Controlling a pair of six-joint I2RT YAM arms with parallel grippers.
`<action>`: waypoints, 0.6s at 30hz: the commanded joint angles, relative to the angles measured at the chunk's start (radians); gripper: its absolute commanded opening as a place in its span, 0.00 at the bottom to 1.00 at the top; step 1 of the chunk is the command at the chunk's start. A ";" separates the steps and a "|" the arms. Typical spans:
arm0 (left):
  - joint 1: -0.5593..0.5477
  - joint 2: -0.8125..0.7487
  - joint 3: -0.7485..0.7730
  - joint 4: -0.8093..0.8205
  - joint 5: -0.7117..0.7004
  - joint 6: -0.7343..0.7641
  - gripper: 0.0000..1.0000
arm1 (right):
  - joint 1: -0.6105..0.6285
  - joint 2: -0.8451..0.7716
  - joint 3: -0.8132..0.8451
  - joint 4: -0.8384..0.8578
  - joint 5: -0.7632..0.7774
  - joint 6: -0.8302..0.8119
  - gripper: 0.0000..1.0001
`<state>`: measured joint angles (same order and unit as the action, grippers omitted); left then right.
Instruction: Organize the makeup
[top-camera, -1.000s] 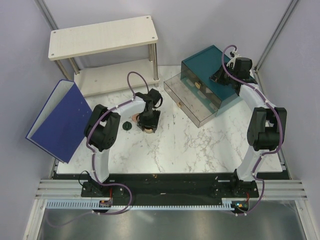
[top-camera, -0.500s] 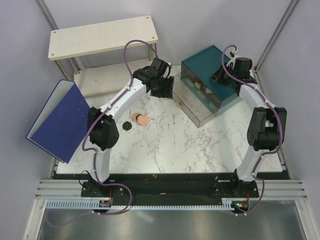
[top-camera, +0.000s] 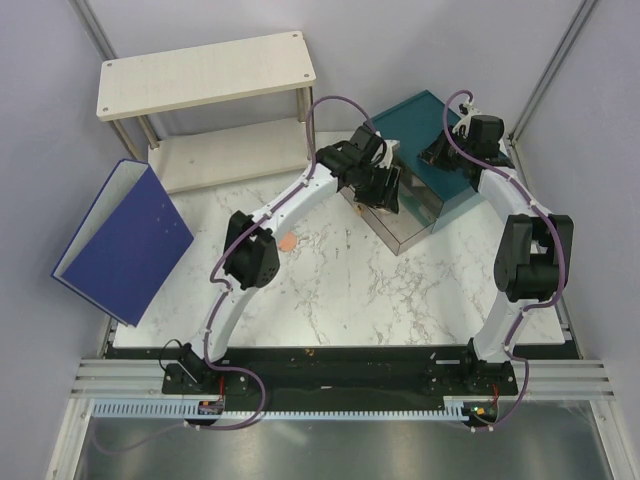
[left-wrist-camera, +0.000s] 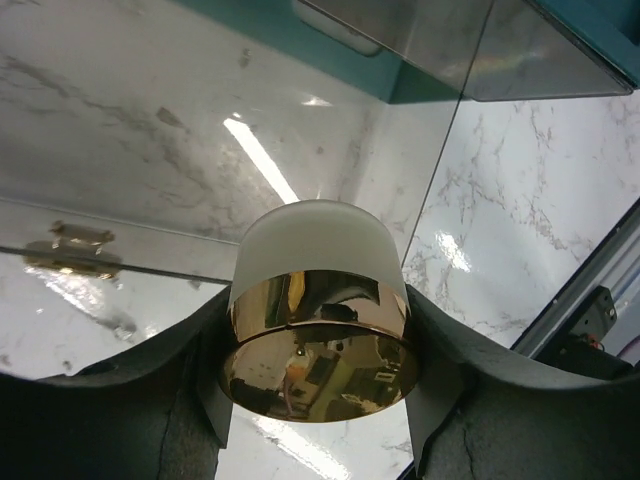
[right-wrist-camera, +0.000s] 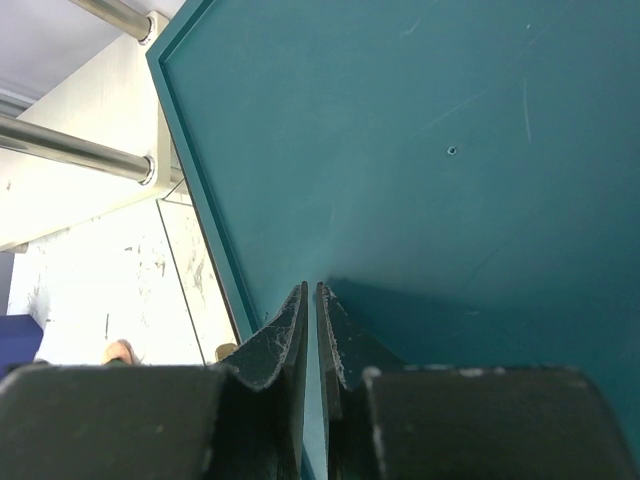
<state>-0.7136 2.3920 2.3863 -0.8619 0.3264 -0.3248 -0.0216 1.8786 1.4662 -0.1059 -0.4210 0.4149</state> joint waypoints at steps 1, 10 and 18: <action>-0.044 -0.004 0.060 0.101 0.091 0.041 0.05 | 0.015 0.063 -0.064 -0.192 0.022 -0.030 0.15; -0.129 0.038 0.062 0.139 0.026 0.132 0.38 | 0.017 0.060 -0.070 -0.192 0.021 -0.031 0.15; -0.130 0.059 0.054 0.138 -0.030 0.130 0.41 | 0.017 0.057 -0.075 -0.189 0.019 -0.031 0.15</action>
<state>-0.8574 2.4481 2.3966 -0.7753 0.3359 -0.2398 -0.0212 1.8786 1.4590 -0.0944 -0.4294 0.4152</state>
